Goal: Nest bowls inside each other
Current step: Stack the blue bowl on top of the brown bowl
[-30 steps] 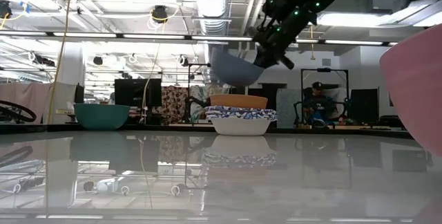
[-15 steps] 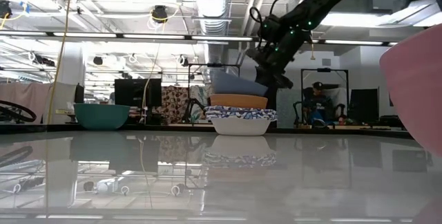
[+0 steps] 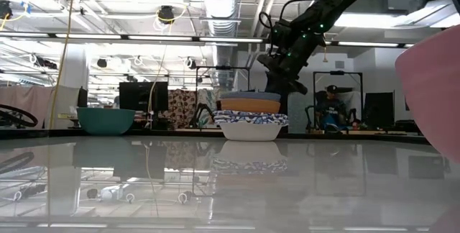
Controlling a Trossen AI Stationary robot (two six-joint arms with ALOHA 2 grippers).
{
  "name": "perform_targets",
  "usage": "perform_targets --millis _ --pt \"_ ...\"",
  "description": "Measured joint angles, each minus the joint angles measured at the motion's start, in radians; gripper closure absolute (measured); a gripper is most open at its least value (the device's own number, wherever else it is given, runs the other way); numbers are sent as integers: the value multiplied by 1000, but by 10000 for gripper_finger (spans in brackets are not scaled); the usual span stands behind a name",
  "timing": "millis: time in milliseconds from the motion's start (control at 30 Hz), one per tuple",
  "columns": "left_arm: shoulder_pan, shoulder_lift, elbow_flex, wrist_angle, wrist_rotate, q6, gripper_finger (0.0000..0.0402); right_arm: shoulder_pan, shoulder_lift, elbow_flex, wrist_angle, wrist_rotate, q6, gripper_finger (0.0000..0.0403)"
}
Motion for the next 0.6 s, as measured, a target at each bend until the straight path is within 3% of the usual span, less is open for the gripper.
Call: perform_targets --millis 300,600 --pt "35 98 0 -73 -70 -30 175 6 0 11 -1 -38 -41 208" --pt "165 237 0 -108 -35 -124 175 16 0 36 -7 -47 -42 202"
